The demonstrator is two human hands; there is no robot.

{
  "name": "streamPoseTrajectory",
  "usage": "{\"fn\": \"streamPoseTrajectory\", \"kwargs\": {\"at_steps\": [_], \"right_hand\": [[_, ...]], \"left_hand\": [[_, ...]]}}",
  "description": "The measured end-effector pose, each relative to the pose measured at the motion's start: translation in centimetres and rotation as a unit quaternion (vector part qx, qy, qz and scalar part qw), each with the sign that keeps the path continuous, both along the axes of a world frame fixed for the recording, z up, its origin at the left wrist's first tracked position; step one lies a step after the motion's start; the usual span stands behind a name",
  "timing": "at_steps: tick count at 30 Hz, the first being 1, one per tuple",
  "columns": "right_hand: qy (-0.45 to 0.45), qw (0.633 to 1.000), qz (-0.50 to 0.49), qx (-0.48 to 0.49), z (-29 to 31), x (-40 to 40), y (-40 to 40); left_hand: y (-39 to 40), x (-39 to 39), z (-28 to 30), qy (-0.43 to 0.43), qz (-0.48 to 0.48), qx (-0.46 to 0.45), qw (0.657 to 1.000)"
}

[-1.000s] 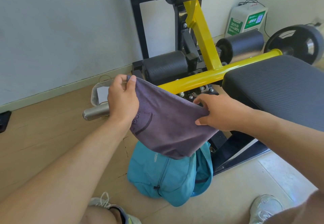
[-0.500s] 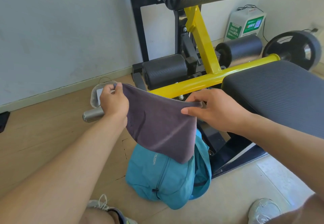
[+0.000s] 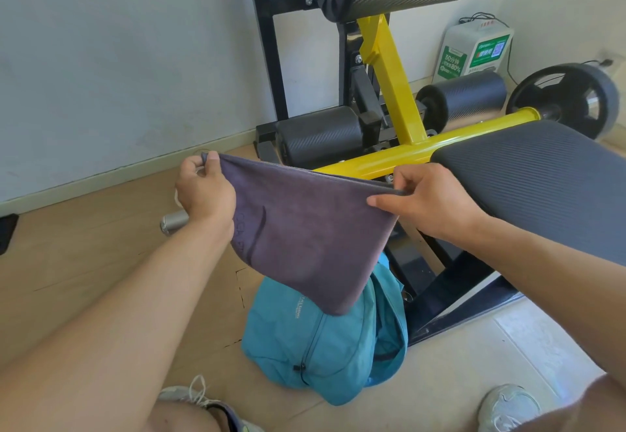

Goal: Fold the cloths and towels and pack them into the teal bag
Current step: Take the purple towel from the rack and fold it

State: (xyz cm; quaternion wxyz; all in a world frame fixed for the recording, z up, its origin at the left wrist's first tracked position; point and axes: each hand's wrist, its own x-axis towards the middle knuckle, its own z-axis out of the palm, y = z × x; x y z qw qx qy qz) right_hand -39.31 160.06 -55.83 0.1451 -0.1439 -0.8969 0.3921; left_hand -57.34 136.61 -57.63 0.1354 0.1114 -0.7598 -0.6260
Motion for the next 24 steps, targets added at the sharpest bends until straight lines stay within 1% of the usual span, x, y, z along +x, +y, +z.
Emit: {"fn": "streamPoseTrajectory", "kwargs": {"at_steps": [2, 4, 6, 7, 9, 10, 15, 17, 19, 20, 22, 23, 24], "right_hand": [[0.028, 0.996, -0.048, -0.073, 0.1, -0.1, 0.4], [0.034, 0.984, -0.091, -0.151, 0.5, -0.2, 0.8], [-0.007, 0.969, -0.116, -0.218, 0.6, -0.2, 1.1], [-0.040, 0.966, -0.116, -0.228, 0.6, -0.1, 1.1], [-0.093, 0.967, -0.095, -0.219, 0.6, 0.0, 0.9], [-0.105, 0.969, -0.072, -0.211, 0.7, 0.2, 0.7], [-0.102, 0.971, 0.092, -0.195, 2.4, 1.2, -1.7], [-0.121, 0.960, 0.178, -0.178, 3.3, 1.5, -2.7], [-0.136, 0.954, 0.237, -0.122, 3.7, 1.8, -3.4], [-0.124, 0.961, 0.239, -0.063, 3.7, 1.9, -3.7], [-0.049, 0.979, 0.182, 0.083, 3.3, 2.0, -4.3], [-0.009, 0.982, 0.141, 0.125, 3.2, 2.0, -4.4], [0.023, 0.984, 0.111, 0.135, 3.1, 1.9, -4.4]], "left_hand": [[0.2, 0.3, 0.0, -0.009, -0.023, -0.010, 1.000], [0.4, 0.3, -0.3, -0.019, -0.062, 0.016, 0.998], [0.6, 0.5, -0.5, -0.035, -0.100, 0.038, 0.994], [0.7, 0.8, -0.6, -0.041, -0.115, 0.038, 0.992], [1.2, 1.4, -0.5, -0.042, -0.134, 0.022, 0.990], [1.4, 1.8, -0.5, -0.041, -0.143, 0.014, 0.989], [2.4, 3.7, 0.2, -0.024, -0.205, 0.012, 0.978], [3.0, 5.0, 0.7, -0.004, -0.234, 0.008, 0.972], [3.5, 6.3, 0.9, 0.010, -0.274, -0.003, 0.962], [3.6, 6.9, 0.9, 0.011, -0.299, -0.002, 0.954], [3.7, 8.1, 0.9, 0.002, -0.350, -0.005, 0.937], [3.7, 8.8, 1.0, 0.001, -0.372, -0.009, 0.928], [3.7, 9.4, 1.1, 0.000, -0.389, -0.009, 0.921]]}}
